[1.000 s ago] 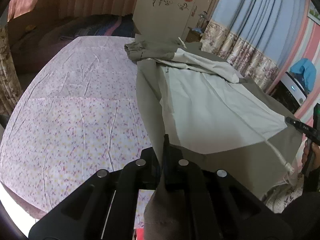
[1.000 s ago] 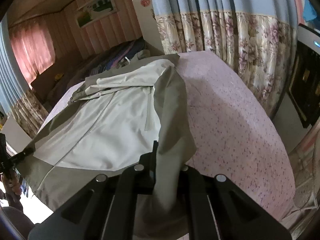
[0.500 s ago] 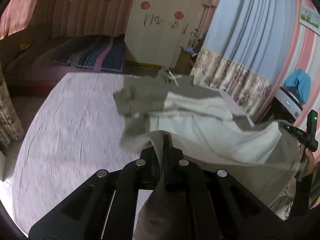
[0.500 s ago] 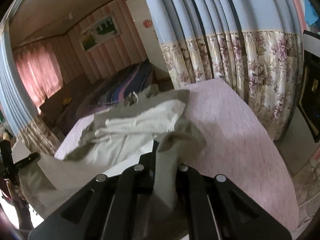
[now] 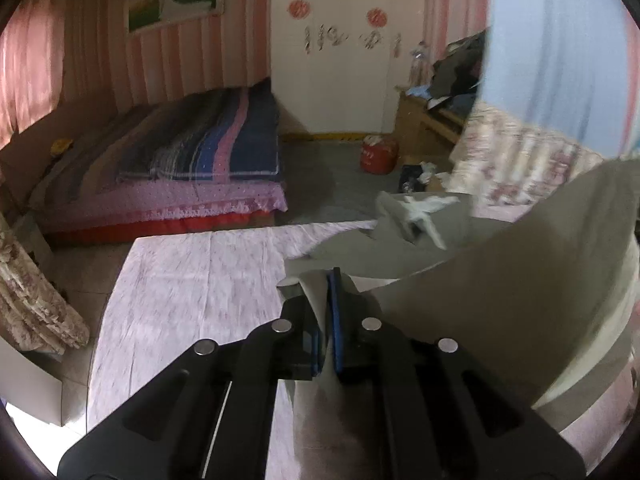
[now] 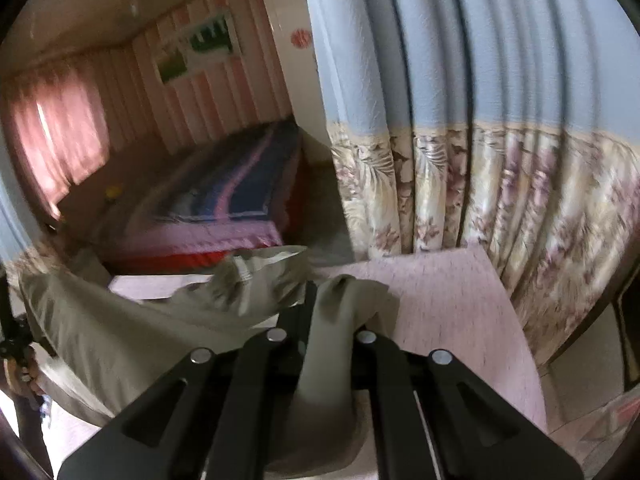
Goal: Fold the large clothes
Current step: 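Lift the hem with both grippers and fold it over toward the collar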
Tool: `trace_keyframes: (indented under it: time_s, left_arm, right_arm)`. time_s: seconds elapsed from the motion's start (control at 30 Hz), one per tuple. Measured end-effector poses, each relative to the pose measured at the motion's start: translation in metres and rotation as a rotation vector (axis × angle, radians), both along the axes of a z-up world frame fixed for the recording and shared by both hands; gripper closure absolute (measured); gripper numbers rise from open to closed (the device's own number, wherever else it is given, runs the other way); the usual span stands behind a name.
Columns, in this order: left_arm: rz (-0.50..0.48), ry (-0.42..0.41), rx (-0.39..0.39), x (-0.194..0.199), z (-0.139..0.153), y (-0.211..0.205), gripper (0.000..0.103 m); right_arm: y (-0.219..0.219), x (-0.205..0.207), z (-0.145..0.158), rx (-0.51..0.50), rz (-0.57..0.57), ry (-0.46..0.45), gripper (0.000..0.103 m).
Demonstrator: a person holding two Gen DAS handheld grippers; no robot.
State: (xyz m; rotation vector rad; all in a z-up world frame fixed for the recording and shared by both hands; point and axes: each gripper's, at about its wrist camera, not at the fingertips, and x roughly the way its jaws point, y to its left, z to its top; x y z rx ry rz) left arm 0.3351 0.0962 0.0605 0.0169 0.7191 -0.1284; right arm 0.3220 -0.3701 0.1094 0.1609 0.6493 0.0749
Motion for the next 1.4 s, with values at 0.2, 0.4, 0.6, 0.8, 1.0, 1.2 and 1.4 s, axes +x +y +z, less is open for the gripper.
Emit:
trace_keyframes:
  time_s: [0.2, 0.4, 0.6, 0.8, 1.0, 1.2, 1.4]
  left_arm:
    - [0.040, 0.247, 0.132, 0.120, -0.105, -0.020, 0.095]
    - [0.006, 0.326, 0.018, 0.135, -0.112, -0.002, 0.090]
    - [-0.052, 0.247, -0.187, 0.125, -0.051, 0.018, 0.035]
    - [0.062, 0.083, -0.125, 0.103, -0.009, 0.038, 0.003]
    - [0.026, 0.174, -0.042, 0.087, -0.050, 0.032, 0.003]
    - [-0.003, 0.368, 0.026, 0.121, -0.113, -0.005, 0.016]
    - [0.033, 0.304, 0.027, 0.124, -0.109, -0.006, 0.100]
  right_arm:
    - [0.020, 0.130, -0.102, -0.188, -0.020, 0.298, 0.099]
    - [0.001, 0.137, -0.117, -0.032, 0.034, 0.351, 0.075]
    - [-0.031, 0.095, -0.041, 0.189, 0.026, 0.116, 0.015]
    - [-0.024, 0.072, -0.036, -0.060, -0.018, 0.100, 0.015]
    - [-0.003, 0.080, -0.094, -0.224, 0.042, 0.216, 0.015]
    - [0.017, 0.116, -0.147, -0.352, 0.042, 0.373, 0.019]
    - [0.023, 0.095, -0.120, -0.371, 0.017, 0.196, 0.102]
